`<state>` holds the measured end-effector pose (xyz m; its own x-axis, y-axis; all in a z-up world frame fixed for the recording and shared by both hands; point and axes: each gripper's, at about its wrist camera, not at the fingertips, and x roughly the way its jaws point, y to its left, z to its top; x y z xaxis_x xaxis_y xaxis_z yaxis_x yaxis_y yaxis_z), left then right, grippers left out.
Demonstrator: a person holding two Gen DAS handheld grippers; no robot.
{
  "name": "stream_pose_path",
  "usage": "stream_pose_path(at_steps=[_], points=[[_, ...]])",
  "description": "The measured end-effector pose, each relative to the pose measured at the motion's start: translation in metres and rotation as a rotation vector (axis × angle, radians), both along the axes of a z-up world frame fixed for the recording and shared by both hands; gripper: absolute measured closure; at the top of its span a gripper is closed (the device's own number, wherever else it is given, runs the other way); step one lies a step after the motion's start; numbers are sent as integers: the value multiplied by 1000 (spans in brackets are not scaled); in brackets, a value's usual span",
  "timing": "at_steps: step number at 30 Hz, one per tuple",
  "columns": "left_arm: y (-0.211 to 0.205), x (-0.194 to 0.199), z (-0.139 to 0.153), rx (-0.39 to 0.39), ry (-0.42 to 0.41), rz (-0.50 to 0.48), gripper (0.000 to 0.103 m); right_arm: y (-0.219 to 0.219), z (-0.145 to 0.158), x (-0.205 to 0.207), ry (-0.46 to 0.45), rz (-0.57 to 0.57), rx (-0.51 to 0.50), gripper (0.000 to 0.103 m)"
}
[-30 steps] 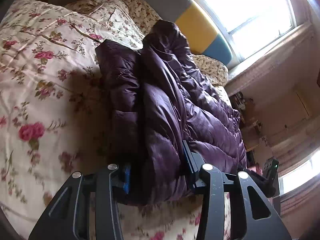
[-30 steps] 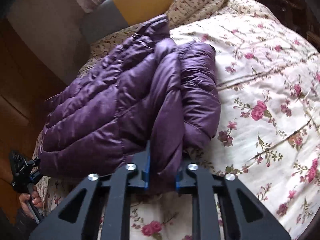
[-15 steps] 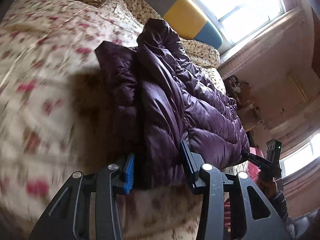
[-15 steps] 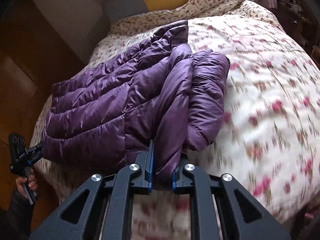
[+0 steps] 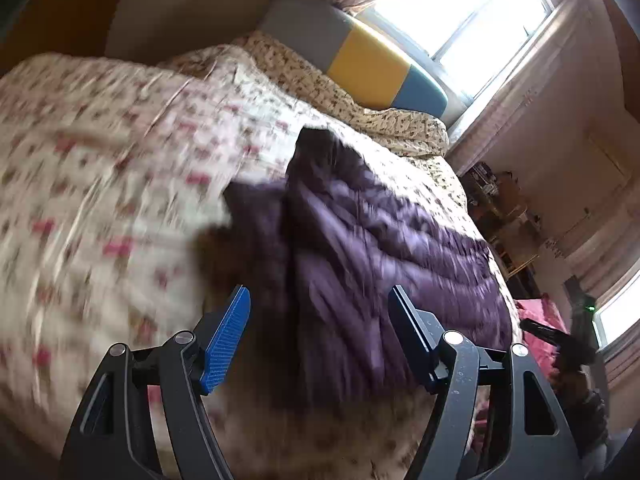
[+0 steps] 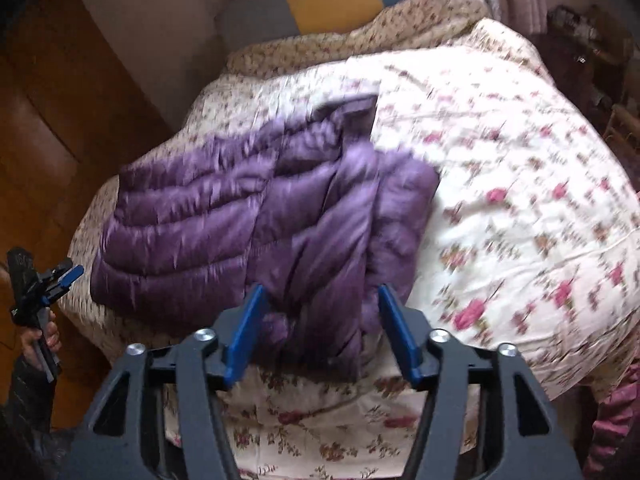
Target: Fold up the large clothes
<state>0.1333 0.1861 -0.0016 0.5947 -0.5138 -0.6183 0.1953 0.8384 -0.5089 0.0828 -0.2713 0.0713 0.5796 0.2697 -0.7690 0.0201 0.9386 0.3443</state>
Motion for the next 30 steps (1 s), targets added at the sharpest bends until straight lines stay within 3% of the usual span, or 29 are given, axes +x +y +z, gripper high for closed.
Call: stream_pose_path(at_steps=[5, 6, 8, 11, 16, 18, 20, 21, 23, 25, 30], points=[[-18, 55, -7, -19, 26, -36, 33, 0, 2, 40, -19, -97, 8, 36], [-19, 65, -10, 9, 32, -11, 33, 0, 0, 45, -8, -112, 7, 36], [-16, 73, -15, -11, 61, 7, 33, -2, -5, 52, 31, -163, -38, 35], [-6, 61, -18, -88, 72, 0, 33, -8, -12, 41, 43, -132, 35, 23], [2, 18, -32, -185, 113, -73, 33, -9, -41, 27, 103, -104, 114, 21], [0, 6, -38, -198, 130, -101, 33, -6, -48, 28, 121, -102, 116, 26], [-3, -7, -49, -216, 158, -119, 36, -3, -53, 30, 118, -94, 106, 40], [-3, -12, -52, -217, 164, -123, 40, -2, -55, 29, 114, -91, 107, 46], [-6, -19, -55, -218, 167, -131, 61, 1, -53, 30, 98, -73, 93, 63], [-9, -27, -57, -236, 170, -152, 72, 1, -49, 30, 80, -60, 73, 72], [-18, -48, -53, -222, 176, -189, 77, -4, -44, 32, 65, -49, 48, 78]])
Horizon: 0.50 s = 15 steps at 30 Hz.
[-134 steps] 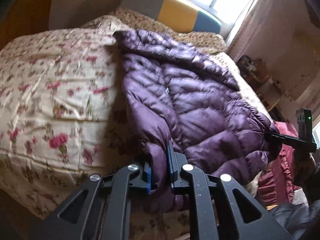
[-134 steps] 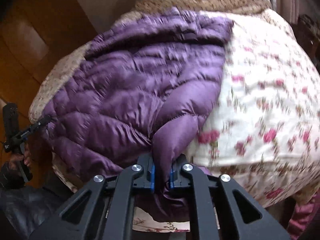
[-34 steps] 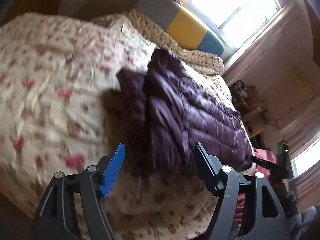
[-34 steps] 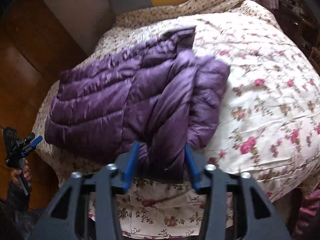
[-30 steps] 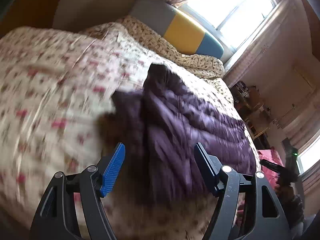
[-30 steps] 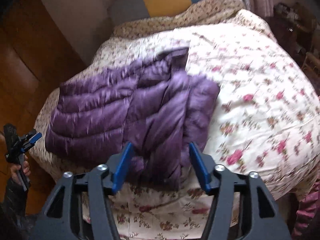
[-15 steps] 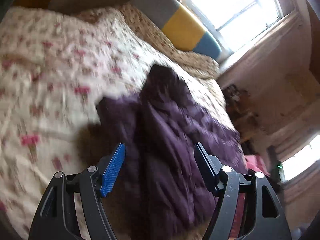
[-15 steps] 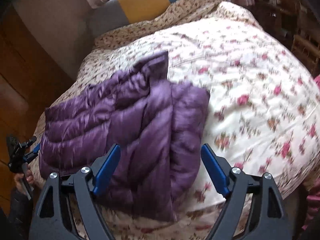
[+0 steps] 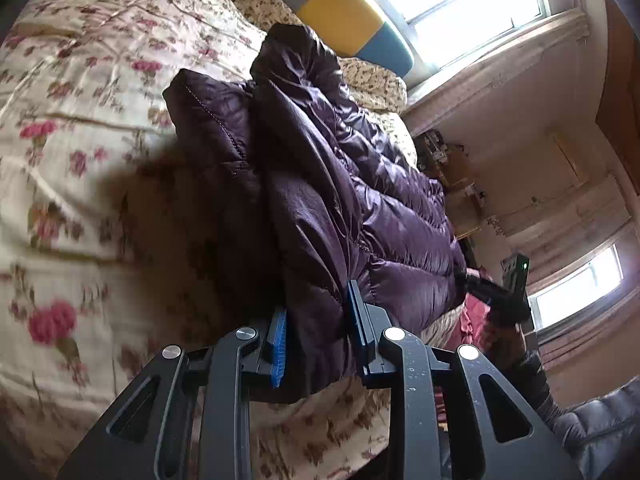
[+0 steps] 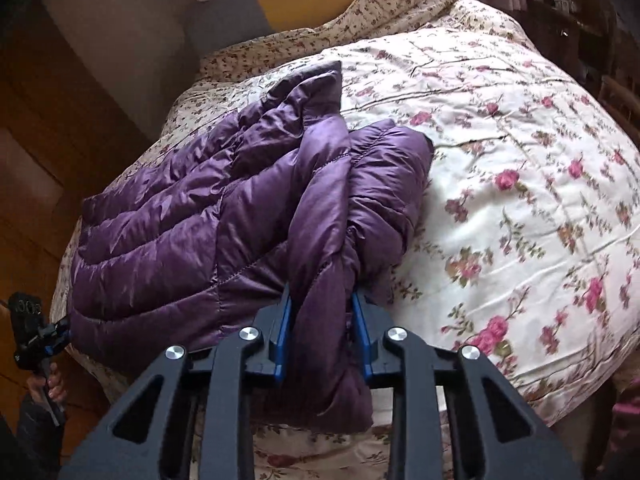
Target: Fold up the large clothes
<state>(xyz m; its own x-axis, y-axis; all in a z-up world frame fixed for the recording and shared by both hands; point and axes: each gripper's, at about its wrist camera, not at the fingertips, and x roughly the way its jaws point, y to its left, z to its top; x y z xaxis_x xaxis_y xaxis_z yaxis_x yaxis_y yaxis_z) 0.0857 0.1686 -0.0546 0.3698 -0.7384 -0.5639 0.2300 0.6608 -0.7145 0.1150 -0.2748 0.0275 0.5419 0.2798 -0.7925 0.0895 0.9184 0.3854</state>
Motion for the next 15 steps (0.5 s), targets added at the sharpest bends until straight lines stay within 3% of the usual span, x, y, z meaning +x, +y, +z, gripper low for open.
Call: stream_pose_path(at_steps=[1, 3, 4, 5, 7, 15], points=[[2, -3, -1, 8, 6, 14, 77, 0, 1, -1, 2, 9, -4, 77], [9, -4, 3, 13, 9, 54, 73, 0, 5, -4, 3, 13, -28, 62], [13, -4, 9, 30, 0, 88, 59, -3, 9, -6, -3, 9, -21, 45], [15, -1, 13, 43, -14, 112, 40, -6, 16, -8, -21, 0, -22, 35], [22, 4, 28, 42, -61, 160, 31, -8, 30, -9, -63, -6, -58, 34], [4, 75, 51, 92, -94, 224, 31, -10, 39, 52, -124, -27, -76, 31]])
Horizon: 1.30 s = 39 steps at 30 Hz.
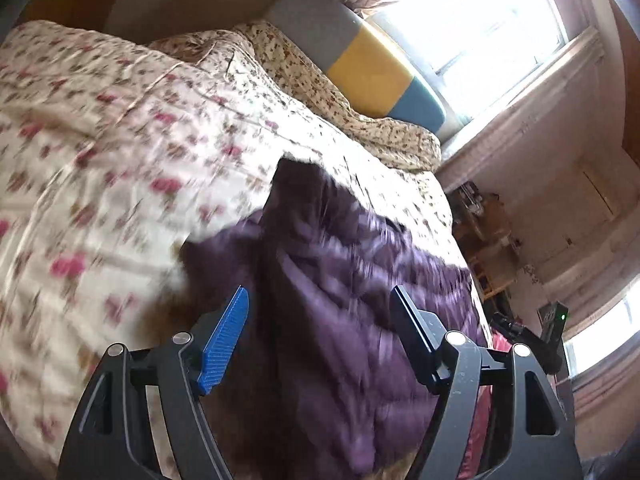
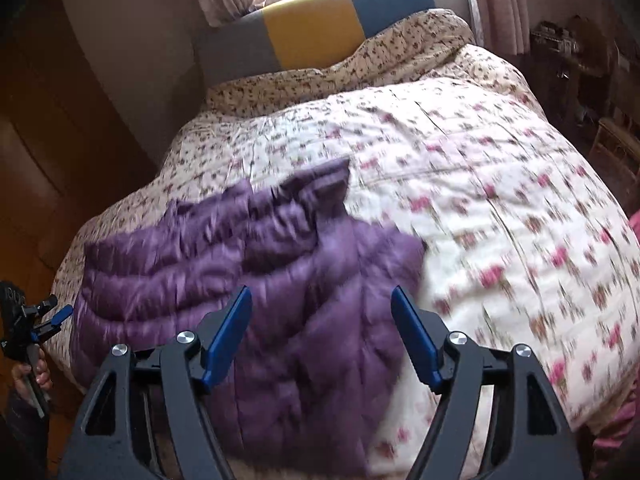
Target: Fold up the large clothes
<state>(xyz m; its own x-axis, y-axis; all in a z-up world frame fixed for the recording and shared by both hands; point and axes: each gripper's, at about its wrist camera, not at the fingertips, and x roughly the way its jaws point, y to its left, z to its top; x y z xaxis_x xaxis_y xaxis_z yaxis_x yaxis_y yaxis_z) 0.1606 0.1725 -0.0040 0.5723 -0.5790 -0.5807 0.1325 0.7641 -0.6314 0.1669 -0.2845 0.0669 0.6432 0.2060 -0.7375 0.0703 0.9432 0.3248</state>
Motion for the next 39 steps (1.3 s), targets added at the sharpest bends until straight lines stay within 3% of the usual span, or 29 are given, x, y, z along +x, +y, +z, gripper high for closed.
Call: stream_pose_path(at_steps=[5, 6, 7, 8, 10, 11, 14, 17, 19, 22, 25, 33, 39], points=[[-17, 51, -4, -1, 79, 36, 32, -2, -16, 52, 11, -17, 1, 31], [-20, 59, -5, 3, 96, 52, 34, -3, -19, 57, 18, -18, 0, 31], [-24, 65, -5, 5, 107, 58, 44, -2, -24, 67, 30, -20, 2, 33], [-28, 68, -5, 15, 108, 52, 57, 1, -28, 73, 36, -14, 6, 46], [-36, 74, -8, 84, 116, 56, 71, 9, -34, 84, 56, 3, -5, 64], [-39, 77, -10, 112, 128, 60, 80, 12, -35, 87, 58, 12, -16, 80], [-42, 79, -14, 173, 132, 90, 91, 12, -31, 83, 26, 2, -47, 97], [-40, 84, -17, 203, 139, 126, 91, 7, -17, 77, -40, -32, -70, 99], [-46, 92, -21, 273, 140, 140, 91, 8, -13, 79, -64, -54, -112, 99], [-57, 104, -34, 359, 156, 143, 91, 14, -23, 89, -52, -75, -191, 99], [-61, 111, -48, 395, 162, 141, 91, 19, -46, 102, -11, -84, -240, 99], [-62, 111, -68, 405, 106, 156, 88, 12, -98, 118, 71, -100, -205, 98], [-64, 109, -72, 403, 79, 179, 88, 10, -104, 120, 78, -108, -211, 100]])
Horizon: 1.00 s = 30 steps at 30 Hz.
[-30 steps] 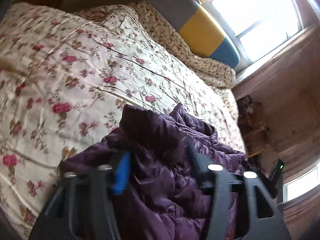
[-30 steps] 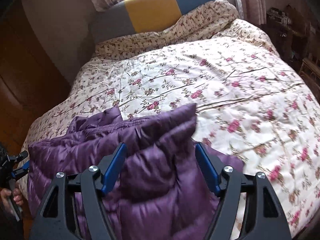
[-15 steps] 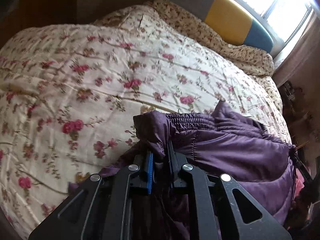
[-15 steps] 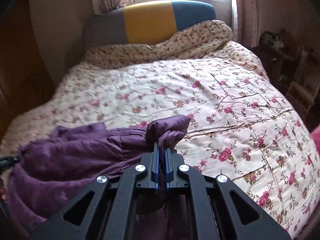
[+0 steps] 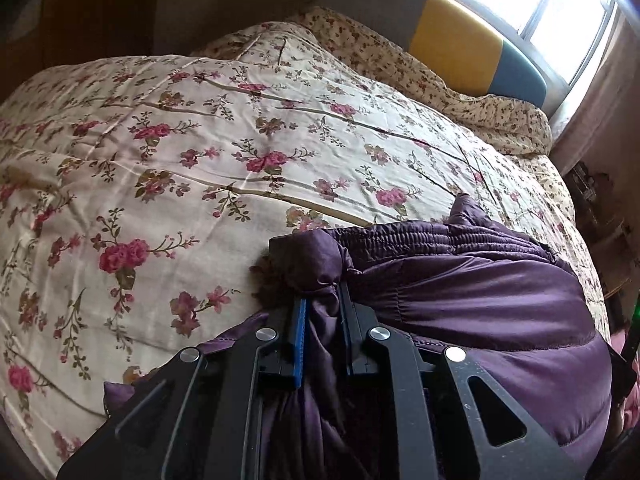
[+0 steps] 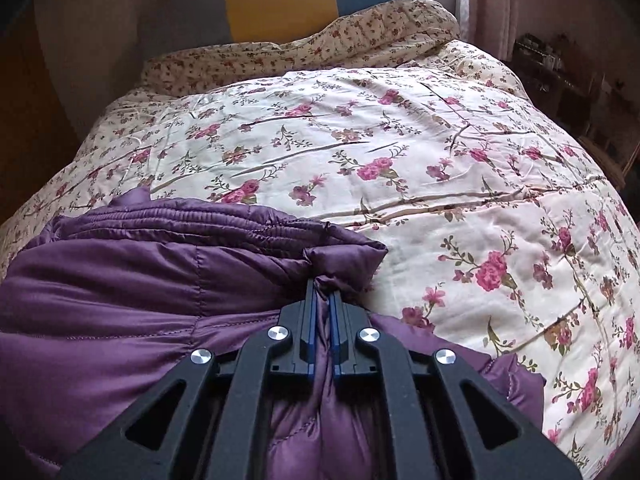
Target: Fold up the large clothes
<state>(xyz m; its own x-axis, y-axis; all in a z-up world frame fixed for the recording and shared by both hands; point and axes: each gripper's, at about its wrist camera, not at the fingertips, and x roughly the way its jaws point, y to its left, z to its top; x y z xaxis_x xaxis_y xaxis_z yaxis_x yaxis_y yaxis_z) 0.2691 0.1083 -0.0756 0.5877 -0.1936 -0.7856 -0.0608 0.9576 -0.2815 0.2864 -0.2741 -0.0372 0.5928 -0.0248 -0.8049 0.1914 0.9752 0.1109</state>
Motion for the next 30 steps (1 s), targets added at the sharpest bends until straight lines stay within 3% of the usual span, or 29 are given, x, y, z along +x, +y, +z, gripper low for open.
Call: stream_pose_path(at_steps=[6, 7, 8, 9, 10, 11, 17, 21, 26, 30], points=[[-1, 0, 10, 18, 22, 0, 84, -1, 8, 0, 13, -2, -38, 94], [-2, -2, 12, 32, 23, 7, 73, 2, 10, 1, 13, -6, -46, 90], [-1, -4, 16, 39, 21, 15, 51, 2, 13, -1, 10, -11, -55, 85], [1, -7, 20, 28, 10, 22, 42, 3, 16, -1, 6, -13, -61, 81], [3, -11, 26, 15, -8, 32, 37, 2, 21, -4, -3, -23, -67, 69], [3, -16, 31, 10, -18, 35, 37, 2, 25, -6, -14, -30, -67, 60], [-19, -45, 66, 9, -119, 14, 37, 28, 64, -31, -97, 0, -43, 61], [-47, -59, 74, 4, -162, -41, 37, 73, 83, -49, -159, 79, 25, 61], [-71, -62, 61, 13, -145, -82, 37, 132, 76, -56, -183, 174, 55, 61], [-74, -62, 45, 44, -145, -81, 37, 152, 60, -52, -175, 197, 1, 60]])
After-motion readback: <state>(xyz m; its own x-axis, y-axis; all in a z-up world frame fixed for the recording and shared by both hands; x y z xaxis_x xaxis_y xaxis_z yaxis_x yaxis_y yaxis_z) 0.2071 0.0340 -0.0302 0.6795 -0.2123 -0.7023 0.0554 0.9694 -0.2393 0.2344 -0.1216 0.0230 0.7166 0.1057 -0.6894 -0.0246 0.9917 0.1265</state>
